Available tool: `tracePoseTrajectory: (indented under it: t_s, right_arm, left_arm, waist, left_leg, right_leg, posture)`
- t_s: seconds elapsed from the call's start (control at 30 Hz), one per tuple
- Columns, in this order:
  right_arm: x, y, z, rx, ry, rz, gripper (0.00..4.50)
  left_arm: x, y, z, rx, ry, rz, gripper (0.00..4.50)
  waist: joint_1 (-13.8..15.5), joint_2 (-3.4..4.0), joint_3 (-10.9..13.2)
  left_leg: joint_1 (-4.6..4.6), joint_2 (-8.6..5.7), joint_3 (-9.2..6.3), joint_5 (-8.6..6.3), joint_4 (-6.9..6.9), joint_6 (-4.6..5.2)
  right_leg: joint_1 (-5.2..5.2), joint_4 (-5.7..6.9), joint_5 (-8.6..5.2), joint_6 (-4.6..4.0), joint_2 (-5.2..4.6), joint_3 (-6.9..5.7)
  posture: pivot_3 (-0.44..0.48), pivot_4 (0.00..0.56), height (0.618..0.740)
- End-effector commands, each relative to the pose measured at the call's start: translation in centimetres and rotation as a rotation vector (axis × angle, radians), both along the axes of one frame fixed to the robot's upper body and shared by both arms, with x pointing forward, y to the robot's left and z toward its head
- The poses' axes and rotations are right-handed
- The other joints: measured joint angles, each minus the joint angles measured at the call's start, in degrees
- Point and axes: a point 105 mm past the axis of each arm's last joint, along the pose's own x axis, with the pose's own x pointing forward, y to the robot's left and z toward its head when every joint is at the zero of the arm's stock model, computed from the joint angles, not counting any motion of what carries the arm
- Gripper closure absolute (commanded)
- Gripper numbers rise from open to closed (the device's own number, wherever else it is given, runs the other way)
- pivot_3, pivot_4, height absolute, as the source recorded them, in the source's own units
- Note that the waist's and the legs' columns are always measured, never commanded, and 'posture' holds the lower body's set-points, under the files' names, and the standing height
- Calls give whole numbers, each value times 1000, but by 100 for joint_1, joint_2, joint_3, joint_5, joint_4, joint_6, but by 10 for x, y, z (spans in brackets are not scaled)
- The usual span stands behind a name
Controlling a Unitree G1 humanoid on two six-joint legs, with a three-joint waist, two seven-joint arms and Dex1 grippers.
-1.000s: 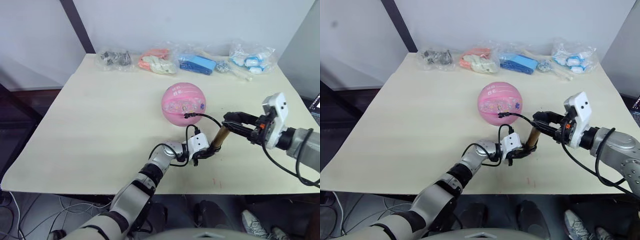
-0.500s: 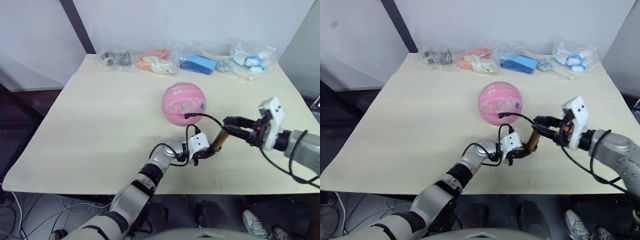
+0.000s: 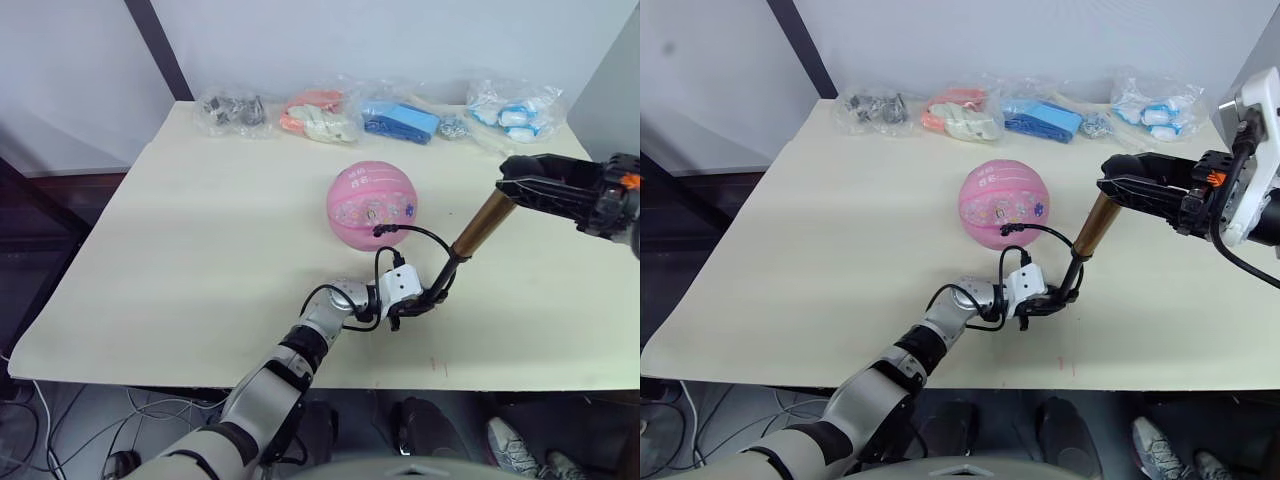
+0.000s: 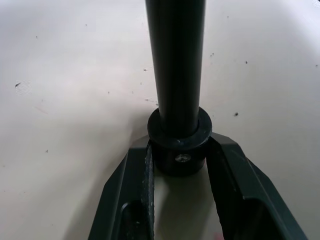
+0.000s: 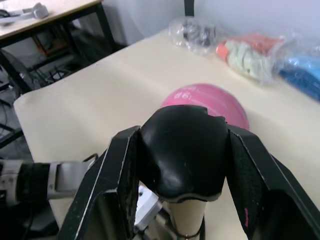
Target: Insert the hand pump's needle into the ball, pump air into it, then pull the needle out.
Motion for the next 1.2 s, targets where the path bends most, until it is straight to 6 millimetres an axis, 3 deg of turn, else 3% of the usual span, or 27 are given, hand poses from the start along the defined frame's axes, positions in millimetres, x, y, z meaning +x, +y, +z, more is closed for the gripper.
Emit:
tracePoseTrajectory:
  t_s: [0.03,0.13,0.2,0.67,0.9,1.0,1.07,1.2]
  right_arm:
    - [-14,-7,55,54,-216,-25,2616]
    - [-14,-6,52,42,-203,-24,2616]
    - [-9,-5,36,30,-157,-32,2616]
    - [16,-5,-102,-15,149,-104,2616]
    - [27,12,-178,-18,307,-96,2616]
    - [23,22,-205,-66,371,-59,2616]
    - [22,24,-208,-67,370,-48,2617]
    - [26,18,-186,-42,297,-65,2617]
  left_arm:
    - [-17,23,-44,140,129,15,3484]
    - [-18,23,-45,140,130,16,3484]
    - [-18,22,-45,139,130,15,3484]
    - [-23,28,-49,144,139,13,3484]
    - [-24,27,-48,142,140,10,3484]
    - [-23,27,-47,142,138,11,3484]
    - [-22,27,-46,142,137,13,3484]
    - [-21,27,-45,142,136,17,3484]
  waist:
    - [1,4,6]
    - [10,8,8]
    - [15,8,8]
    - [-30,-52,-36]
    - [-43,-81,-74]
    - [-53,-90,-90]
    - [-54,-94,-115]
    - [-55,-102,-122]
  left_leg:
    - [-5,0,0,0,0,0]
    - [-24,-1,0,0,1,0]
    - [-34,-1,-1,0,4,0]
    - [34,13,1,0,-1,0]
    - [39,21,-4,0,-4,-1]
    - [42,21,-5,0,-4,-1]
    - [45,21,-4,0,-4,-1]
    - [52,24,-8,0,-8,-1]
  right_leg:
    - [-4,0,0,0,-1,0]
    - [-23,0,0,0,-1,0]
    - [-31,1,0,1,-1,-1]
    - [19,8,-15,24,17,2]
    - [19,10,-16,23,28,0]
    - [21,9,-16,22,28,0]
    - [22,9,-16,22,27,1]
    - [26,10,-18,19,31,-1]
  posture:
    - [0,150,740]
    - [0,150,740]
    - [0,150,740]
    - [0,150,740]
    - [0,150,740]
    - [0,150,740]
    - [0,150,740]
    - [0,150,740]
